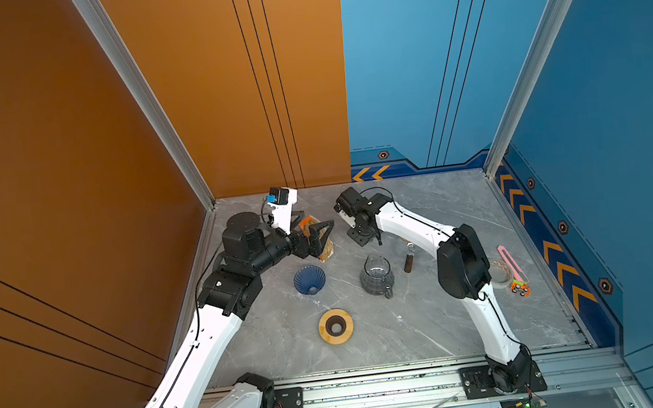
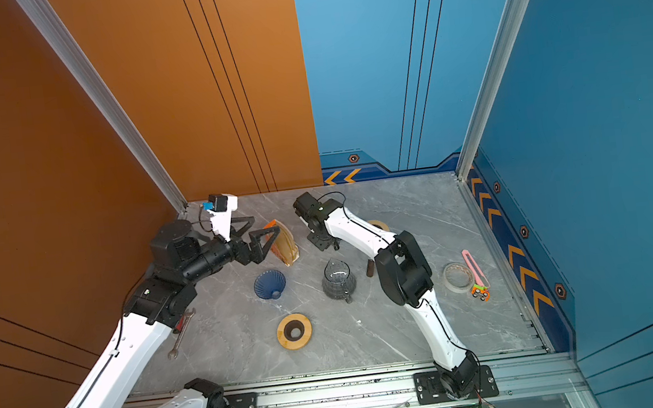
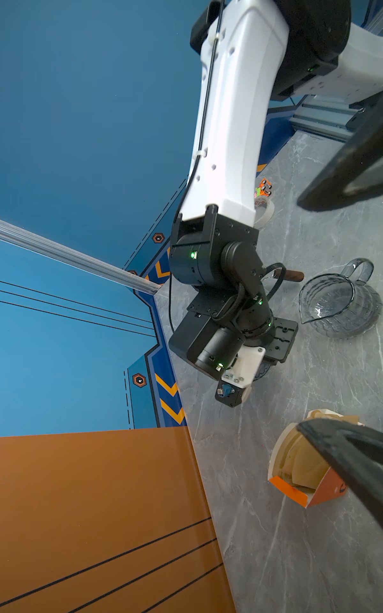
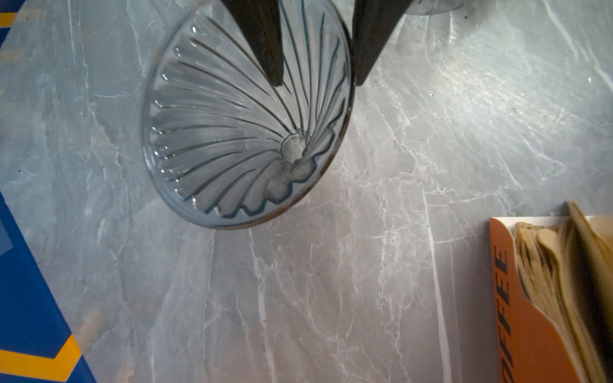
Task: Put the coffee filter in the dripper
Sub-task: 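Lower the right gripper onto the clear ribbed glass dripper and close it, then lift the clear glass dripper off the table with the right gripper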
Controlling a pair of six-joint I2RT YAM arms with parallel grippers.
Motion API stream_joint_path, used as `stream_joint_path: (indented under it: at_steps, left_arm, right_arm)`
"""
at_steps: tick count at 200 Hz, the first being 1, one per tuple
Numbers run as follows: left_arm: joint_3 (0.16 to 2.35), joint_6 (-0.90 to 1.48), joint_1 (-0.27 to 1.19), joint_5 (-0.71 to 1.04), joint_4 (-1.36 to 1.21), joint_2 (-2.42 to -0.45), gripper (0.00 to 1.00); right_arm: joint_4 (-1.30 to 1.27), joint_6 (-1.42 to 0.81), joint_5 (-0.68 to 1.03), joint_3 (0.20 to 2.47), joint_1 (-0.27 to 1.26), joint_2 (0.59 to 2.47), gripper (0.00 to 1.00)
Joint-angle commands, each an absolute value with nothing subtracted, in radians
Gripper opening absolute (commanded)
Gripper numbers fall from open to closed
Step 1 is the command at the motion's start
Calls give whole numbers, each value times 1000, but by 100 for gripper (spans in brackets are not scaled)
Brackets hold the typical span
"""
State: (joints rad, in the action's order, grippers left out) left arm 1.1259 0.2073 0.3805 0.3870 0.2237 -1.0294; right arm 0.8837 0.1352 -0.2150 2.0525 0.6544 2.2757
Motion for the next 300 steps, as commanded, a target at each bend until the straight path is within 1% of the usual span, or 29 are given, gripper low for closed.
stream_joint_path:
  at_steps: [1,79,214,248,300]
  left_arm:
    - [1118,215,383,402,197,-1025,98]
    - [1118,215,385,403,197,-1025,98]
    - [1117,216,390,402,197,-1022,98]
    - [1118,215,390,401,198,-1023,97]
    - [1118,215,390,402,198,-1022,98]
  right_arm:
    - [920,153,-247,2090,652,2296,32]
    - [934,179,-285,2127,652,2352,29]
    - [939,207,-317,2148,654,2405,29]
    - [939,211,-329,2146,656,2406,27]
    - [939,222,-343,2148,659,2401,21]
